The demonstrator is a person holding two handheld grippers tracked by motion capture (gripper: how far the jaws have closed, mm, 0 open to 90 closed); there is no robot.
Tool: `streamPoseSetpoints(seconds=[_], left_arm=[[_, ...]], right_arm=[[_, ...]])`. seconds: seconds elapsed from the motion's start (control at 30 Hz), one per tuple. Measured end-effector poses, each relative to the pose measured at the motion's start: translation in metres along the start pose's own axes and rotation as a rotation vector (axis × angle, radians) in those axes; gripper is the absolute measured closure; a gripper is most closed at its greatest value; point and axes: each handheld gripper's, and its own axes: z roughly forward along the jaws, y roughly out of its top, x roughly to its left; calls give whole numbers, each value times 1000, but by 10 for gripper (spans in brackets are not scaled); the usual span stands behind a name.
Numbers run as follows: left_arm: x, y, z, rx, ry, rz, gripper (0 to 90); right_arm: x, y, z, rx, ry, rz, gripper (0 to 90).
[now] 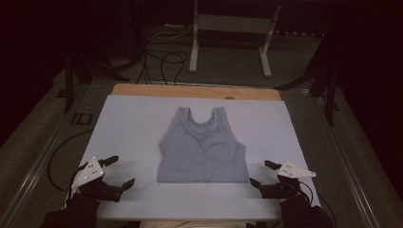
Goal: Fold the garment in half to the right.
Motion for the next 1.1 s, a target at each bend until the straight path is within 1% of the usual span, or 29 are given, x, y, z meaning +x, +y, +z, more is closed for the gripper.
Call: streamPoseSetpoints(seconds=[0.07,0.1,0.2,0.27,0.3,0.37,0.4,0.43,0.5,0.6,0.7,0.73,0.8,0.9,1.03,1.1], left_arm=[[0,1,0,-1,-15,1,1],[0,1,0,-1,-15,1,1],[-2,2,2,14,-30,8,1],[-2,2,2,14,-35,12,1],[-3,2,3,24,-41,13,1],[-4,3,3,30,-48,16,1],[-4,3,3,29,-54,15,1],[-4,4,3,31,-59,14,1],[-4,4,3,36,-62,13,1],[-6,6,3,42,-73,11,1],[-6,8,3,47,-80,9,1],[-7,10,3,54,-86,12,1],[-7,12,3,51,-95,5,1],[-8,15,2,54,-94,7,1],[-10,21,2,63,-104,9,1],[-10,27,2,71,-106,20,1]], right_arm=[[0,0,0,-5,-8,1,81],[0,0,0,-5,-8,1,81],[0,0,-1,4,-2,9,82],[1,1,-2,2,-7,9,81],[2,1,-2,3,-4,11,81],[4,4,-3,-1,-6,11,81],[4,6,-3,7,-4,18,79],[5,7,-3,-1,1,20,75],[7,10,-2,15,12,17,75],[9,14,-2,24,23,16,74],[10,17,-2,19,23,10,73],[11,21,-2,12,35,15,73],[11,25,-3,10,38,14,73],[11,28,-3,1,36,12,72],[10,43,-6,-7,17,-21,72],[8,51,-8,-21,19,-29,72]])
